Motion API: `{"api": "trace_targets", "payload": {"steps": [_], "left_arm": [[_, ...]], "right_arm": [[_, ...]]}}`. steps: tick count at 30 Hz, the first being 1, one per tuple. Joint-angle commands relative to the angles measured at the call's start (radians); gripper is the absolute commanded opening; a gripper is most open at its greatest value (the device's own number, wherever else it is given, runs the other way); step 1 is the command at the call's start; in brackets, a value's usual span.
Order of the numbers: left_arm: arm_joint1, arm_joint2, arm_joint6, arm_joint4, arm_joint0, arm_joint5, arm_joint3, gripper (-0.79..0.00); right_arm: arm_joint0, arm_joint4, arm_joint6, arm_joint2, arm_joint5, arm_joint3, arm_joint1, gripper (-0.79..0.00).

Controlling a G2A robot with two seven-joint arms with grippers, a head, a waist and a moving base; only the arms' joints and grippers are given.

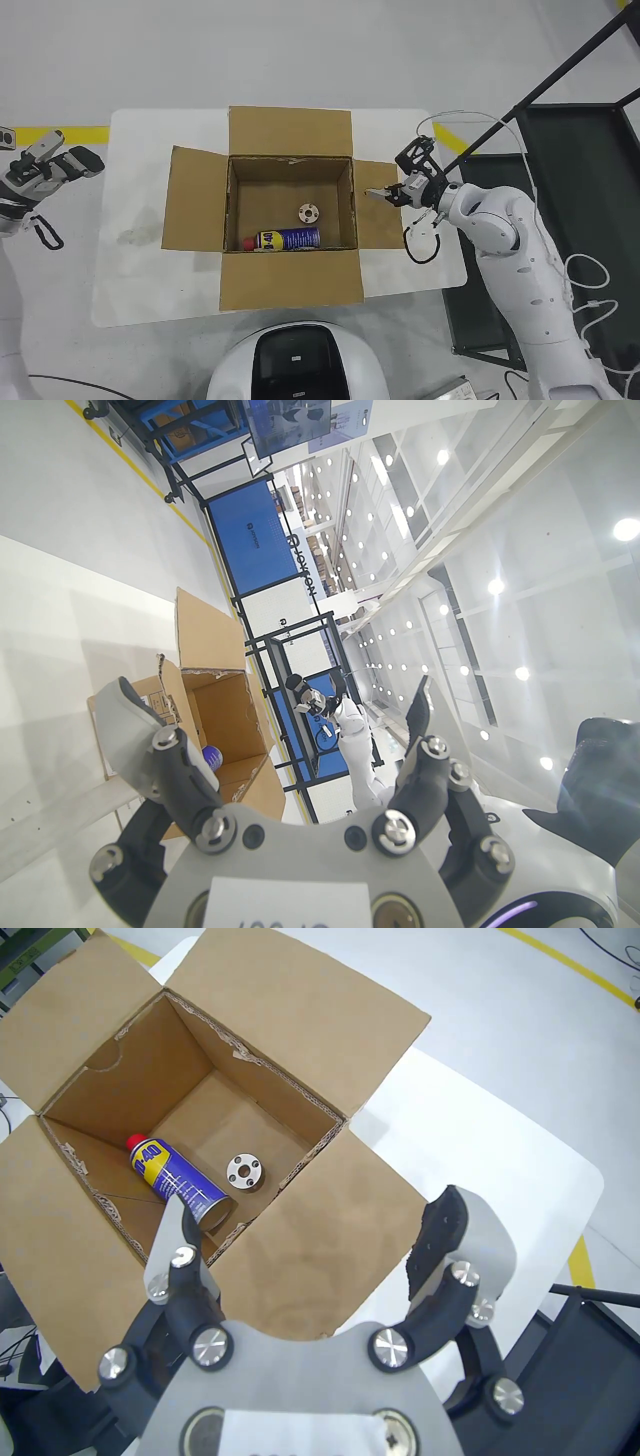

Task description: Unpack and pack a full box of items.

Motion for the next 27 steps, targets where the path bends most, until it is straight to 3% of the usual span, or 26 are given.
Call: {"api": "trace_targets", "payload": {"steps": [1, 9, 14, 17, 21, 27], "left_arm": [[0.000, 0.000, 0.000, 0.000, 0.000, 0.000, 0.000, 0.000], [0.000, 0.000, 0.000, 0.000, 0.000, 0.000, 0.000, 0.000], [0.000, 0.000, 0.000, 0.000, 0.000, 0.000, 0.000, 0.000], [0.000, 0.000, 0.000, 0.000, 0.000, 0.000, 0.000, 0.000], [0.000, 0.000, 0.000, 0.000, 0.000, 0.000, 0.000, 0.000], [0.000, 0.000, 0.000, 0.000, 0.000, 0.000, 0.000, 0.000]], "right_arm": [[0.000, 0.000, 0.000, 0.000, 0.000, 0.000, 0.000, 0.000], [0.001, -0.022, -0.016, 0.005, 0.043, 0.022, 0.000, 0.000], [0.054, -0.085, -0.031, 0.065, 0.215, 0.166, 0.004, 0.000], [0.098, -0.120, -0.037, 0.076, 0.264, 0.269, 0.006, 0.000], [0.162, -0.188, -0.034, 0.037, 0.305, 0.408, 0.005, 0.000], [0.248, -0.222, -0.038, -0.073, 0.282, 0.583, -0.012, 0.000]]}}
